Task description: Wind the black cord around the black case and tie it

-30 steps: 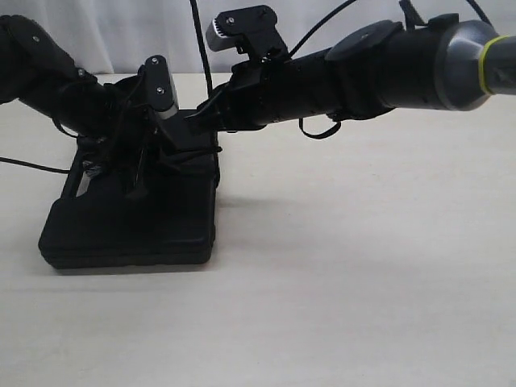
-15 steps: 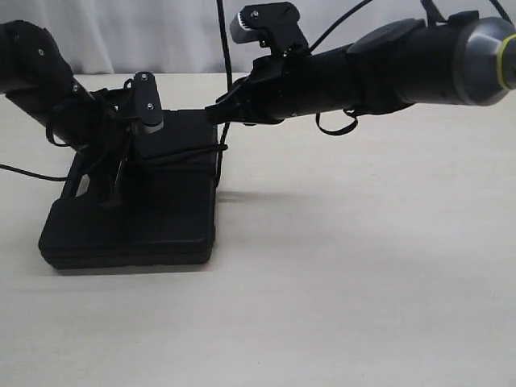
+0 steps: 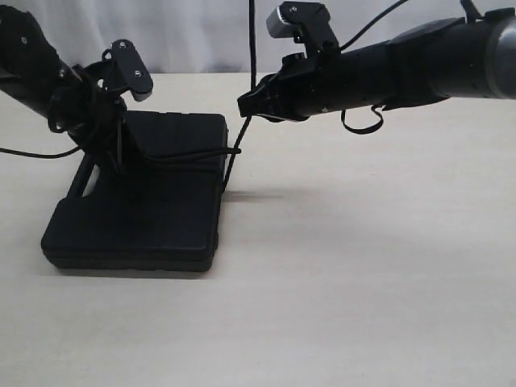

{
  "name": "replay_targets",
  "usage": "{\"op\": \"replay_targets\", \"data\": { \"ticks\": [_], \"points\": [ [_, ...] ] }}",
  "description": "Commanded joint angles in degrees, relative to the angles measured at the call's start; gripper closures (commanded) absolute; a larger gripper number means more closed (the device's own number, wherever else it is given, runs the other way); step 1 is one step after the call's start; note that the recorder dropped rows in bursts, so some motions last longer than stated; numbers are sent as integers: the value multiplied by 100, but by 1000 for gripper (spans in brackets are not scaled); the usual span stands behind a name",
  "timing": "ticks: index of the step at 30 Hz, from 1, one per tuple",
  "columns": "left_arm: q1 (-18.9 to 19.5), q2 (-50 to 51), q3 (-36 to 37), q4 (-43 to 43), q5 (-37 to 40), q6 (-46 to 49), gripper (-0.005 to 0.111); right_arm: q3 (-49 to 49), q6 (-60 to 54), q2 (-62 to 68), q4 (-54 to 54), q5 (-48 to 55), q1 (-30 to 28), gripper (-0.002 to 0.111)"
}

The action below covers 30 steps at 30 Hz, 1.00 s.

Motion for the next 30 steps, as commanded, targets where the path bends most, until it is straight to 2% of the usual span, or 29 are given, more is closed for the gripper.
{"op": "replay_targets", "data": {
  "ticks": [1, 3, 6, 10, 13, 15, 17, 21, 24, 30],
  "points": [
    [-6, 325, -7, -554, 241, 837, 60, -21, -56, -95, 88, 55, -51, 104],
    [-6, 471, -7, -543, 72, 1123, 61, -21, -56, -95, 88, 71, -51, 104],
    [-6, 489, -7, -554, -642, 1106, 61, -21, -56, -95, 88, 71, -51, 104],
    [-6, 497, -7, -544, -667, 1119, 62, -21, -72, -95, 88, 71, -51, 104],
    [-6, 497, -7, -470, -163, 1119, 94, -21, -104, -95, 88, 95, -51, 104],
    [-6, 497, -7, -4, 94, 1066, 107, -21, -171, -95, 88, 84, -51, 104],
    [-6, 497, -7, 700, 198, 503, 107, -21, -171, -95, 65, -11, -51, 104],
    [-6, 497, -7, 2322, 242, -1259, 107, -21, -171, -26, 121, -33, -51, 104],
    [-6, 497, -7, 2505, 294, -1456, 107, -21, -197, 33, 121, -85, -51, 104],
    [4, 497, -7, 2532, 401, -1456, 107, -21, -129, 711, -27, -1261, -75, 104]
  ]
}}
